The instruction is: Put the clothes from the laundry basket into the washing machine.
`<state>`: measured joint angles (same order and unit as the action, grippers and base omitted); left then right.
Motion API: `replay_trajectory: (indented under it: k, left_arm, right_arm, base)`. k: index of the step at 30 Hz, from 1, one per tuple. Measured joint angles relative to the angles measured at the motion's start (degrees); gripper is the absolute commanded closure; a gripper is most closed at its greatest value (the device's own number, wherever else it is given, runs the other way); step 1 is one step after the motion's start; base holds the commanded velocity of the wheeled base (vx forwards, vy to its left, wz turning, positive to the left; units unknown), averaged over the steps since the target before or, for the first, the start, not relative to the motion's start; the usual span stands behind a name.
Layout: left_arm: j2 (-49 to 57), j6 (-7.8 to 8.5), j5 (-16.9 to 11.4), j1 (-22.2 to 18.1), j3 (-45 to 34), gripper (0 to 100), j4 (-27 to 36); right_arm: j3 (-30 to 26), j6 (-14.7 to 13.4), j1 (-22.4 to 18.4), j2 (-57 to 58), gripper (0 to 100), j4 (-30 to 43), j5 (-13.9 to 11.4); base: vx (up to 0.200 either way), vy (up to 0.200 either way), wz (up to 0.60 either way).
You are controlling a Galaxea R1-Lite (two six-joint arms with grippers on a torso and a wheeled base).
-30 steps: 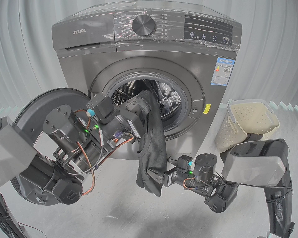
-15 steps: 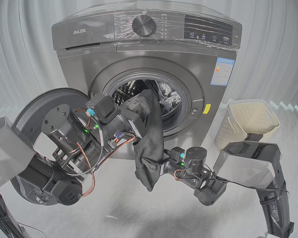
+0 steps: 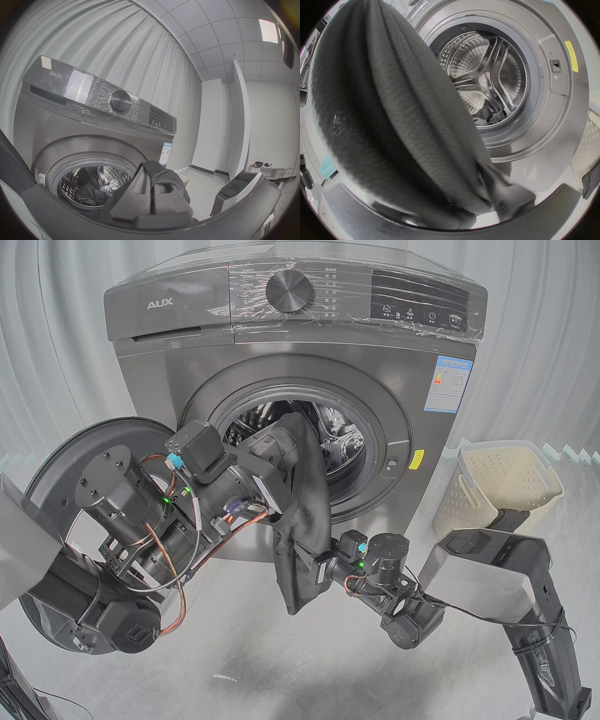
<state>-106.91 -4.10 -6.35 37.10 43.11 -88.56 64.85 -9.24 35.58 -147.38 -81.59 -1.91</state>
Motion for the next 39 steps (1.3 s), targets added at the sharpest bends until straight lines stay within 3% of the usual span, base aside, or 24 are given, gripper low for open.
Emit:
replay_trajectory:
  k: [11,25,33,39]
  left_arm:
    - [-0.23,0.0,0.52,-2.06,-2.07,100,-0.15]
    - [-1.68,0.22,0.2,-4.33,-12.29,100,-0.11]
    - [-4.11,1.69,-0.27,-4.88,-16.81,100,-0.09]
    - [-6.18,1.83,-0.32,-5.1,-18.47,100,-0.17]
  right_arm:
    - [-1.93,1.08,-1.85,0.85,100,-2.11,0.44]
    - [-6.42,1.06,-6.68,9.29,100,-2.66,1.62]
    - [-8.16,1.06,-7.06,12.52,100,-2.49,1.91]
    - [-8.27,0.99,-6.79,13.59,100,-2.46,1.91]
  base:
    - [0.0,0.0,0.0]
    - [0.0,0.0,0.0]
    - [0.0,0.0,0.0]
    - [0.0,0.0,0.0]
